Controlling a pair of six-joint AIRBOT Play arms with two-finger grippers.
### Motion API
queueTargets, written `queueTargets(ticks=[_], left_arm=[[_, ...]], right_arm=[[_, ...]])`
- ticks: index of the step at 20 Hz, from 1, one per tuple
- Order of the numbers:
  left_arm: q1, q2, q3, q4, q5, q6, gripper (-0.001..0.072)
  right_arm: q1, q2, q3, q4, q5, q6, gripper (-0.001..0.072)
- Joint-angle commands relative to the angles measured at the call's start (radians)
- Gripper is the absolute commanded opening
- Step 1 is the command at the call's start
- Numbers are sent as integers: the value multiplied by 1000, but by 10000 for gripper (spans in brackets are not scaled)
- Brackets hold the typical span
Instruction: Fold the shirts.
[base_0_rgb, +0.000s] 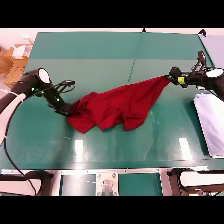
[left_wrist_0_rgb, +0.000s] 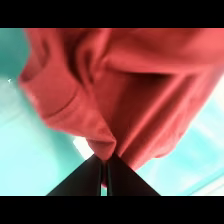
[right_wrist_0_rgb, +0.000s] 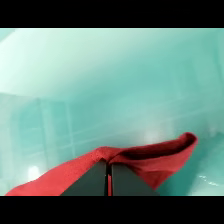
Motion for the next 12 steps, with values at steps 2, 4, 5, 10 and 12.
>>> queueTargets(ticks=[2, 4, 5, 10, 12], left_arm=[[0, 6, -20, 148, 96, -57, 24], [0, 6, -20, -6, 169, -21, 24], [0, 6, -20, -74, 195, 17, 24], [0, 6, -20, -72, 183, 26, 24], [0, 6, -20, -72, 181, 26, 24]], right_arm=[[-25, -55, 40, 1, 39, -2, 12], [-14, -53, 48, 23, 108, -47, 12], [-7, -54, 51, 14, 114, -77, 12], [-87, -45, 76, -5, 315, -45, 369], [-151, -14, 66, -11, 453, -18, 353]])
